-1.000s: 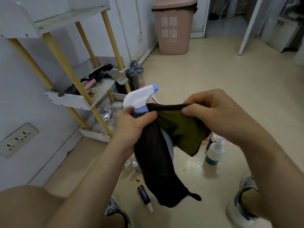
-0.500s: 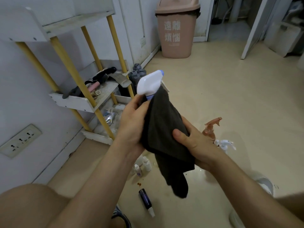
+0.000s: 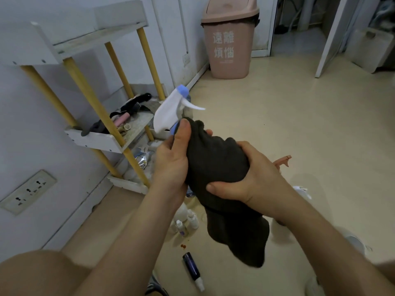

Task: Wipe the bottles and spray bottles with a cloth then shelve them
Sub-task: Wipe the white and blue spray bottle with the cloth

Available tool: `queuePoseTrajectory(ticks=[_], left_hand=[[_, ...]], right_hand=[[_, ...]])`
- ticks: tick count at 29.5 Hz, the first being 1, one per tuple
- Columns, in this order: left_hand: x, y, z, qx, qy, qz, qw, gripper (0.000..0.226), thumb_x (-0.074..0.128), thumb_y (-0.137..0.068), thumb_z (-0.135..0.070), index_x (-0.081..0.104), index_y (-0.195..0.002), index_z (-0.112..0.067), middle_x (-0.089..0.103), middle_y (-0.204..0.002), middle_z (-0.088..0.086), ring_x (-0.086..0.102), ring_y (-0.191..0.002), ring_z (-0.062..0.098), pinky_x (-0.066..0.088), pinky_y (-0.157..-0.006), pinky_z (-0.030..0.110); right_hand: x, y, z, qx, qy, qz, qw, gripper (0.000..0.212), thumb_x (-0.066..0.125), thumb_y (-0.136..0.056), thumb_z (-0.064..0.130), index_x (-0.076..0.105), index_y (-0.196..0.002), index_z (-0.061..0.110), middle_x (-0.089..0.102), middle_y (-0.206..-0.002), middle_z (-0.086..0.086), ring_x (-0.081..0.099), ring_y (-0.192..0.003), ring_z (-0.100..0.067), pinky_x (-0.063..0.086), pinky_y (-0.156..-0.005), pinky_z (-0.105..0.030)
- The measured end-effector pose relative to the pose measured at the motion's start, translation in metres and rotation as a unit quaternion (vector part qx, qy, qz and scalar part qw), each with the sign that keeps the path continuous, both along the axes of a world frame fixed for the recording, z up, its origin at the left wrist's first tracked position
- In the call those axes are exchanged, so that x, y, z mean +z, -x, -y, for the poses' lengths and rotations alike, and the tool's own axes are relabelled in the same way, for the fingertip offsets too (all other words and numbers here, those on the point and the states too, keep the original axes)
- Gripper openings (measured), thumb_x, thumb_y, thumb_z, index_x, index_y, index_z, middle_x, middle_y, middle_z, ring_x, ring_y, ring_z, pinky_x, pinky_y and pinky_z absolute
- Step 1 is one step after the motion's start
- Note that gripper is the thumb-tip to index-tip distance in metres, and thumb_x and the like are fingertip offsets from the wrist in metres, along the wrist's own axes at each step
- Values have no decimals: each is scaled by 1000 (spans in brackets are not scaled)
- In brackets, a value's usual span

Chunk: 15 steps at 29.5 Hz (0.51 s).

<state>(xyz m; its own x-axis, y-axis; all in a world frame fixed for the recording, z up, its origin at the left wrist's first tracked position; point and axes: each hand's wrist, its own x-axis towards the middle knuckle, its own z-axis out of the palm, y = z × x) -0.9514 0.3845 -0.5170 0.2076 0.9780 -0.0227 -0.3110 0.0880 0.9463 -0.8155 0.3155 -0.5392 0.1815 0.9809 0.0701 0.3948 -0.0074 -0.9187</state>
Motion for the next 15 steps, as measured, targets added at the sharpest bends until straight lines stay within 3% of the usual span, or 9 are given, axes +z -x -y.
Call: queuePoseTrajectory(ticks=[3,6,8,10,12,15], left_hand=[[3,0,1,-6,-28,53,998,35,63,-75,-47,76,-88,-18,74,-99,15,71,-95,28,57,-87,44],[11,-4,6,10,-31,93,995,43,67,-74,-41,69,-105,-11,74,-101,13,71,-98,26,57,-87,42],[16,-6,5,43,-40,82,995,50,69,-74,-40,66,-114,-9,72,-108,13,69,-103,26,56,-91,43],[16,-5,2,82,-54,52,994,45,69,-81,-41,64,-118,-14,71,-113,8,67,-108,20,54,-95,39],[14,-6,-2,98,-60,21,993,37,65,-90,-40,61,-120,-19,70,-114,4,66,-110,17,53,-97,37],[4,-12,1,58,-58,-1,997,52,64,-87,-44,56,-127,-11,70,-115,12,68,-107,25,55,-93,44]], right_hand=[[5,-14,0,95,58,-118,987,68,92,-57,41,57,-115,35,68,-102,19,66,-93,1,57,-76,-21],[-3,-22,1,139,90,-276,947,61,84,-63,31,62,-120,23,72,-112,1,70,-102,-19,58,-85,-32],[-8,-26,1,145,116,-357,916,64,81,-69,43,61,-125,20,70,-120,-2,67,-110,-21,54,-94,-34],[-9,-21,3,138,140,-374,906,69,72,-73,60,59,-130,22,69,-123,3,65,-113,-15,48,-98,-32],[-12,-7,2,95,122,-396,905,62,61,-76,55,59,-128,21,70,-119,4,67,-109,-11,49,-95,-29],[-20,18,0,-38,21,-391,919,60,62,-75,53,56,-125,20,69,-116,1,69,-101,-7,56,-84,-25]])
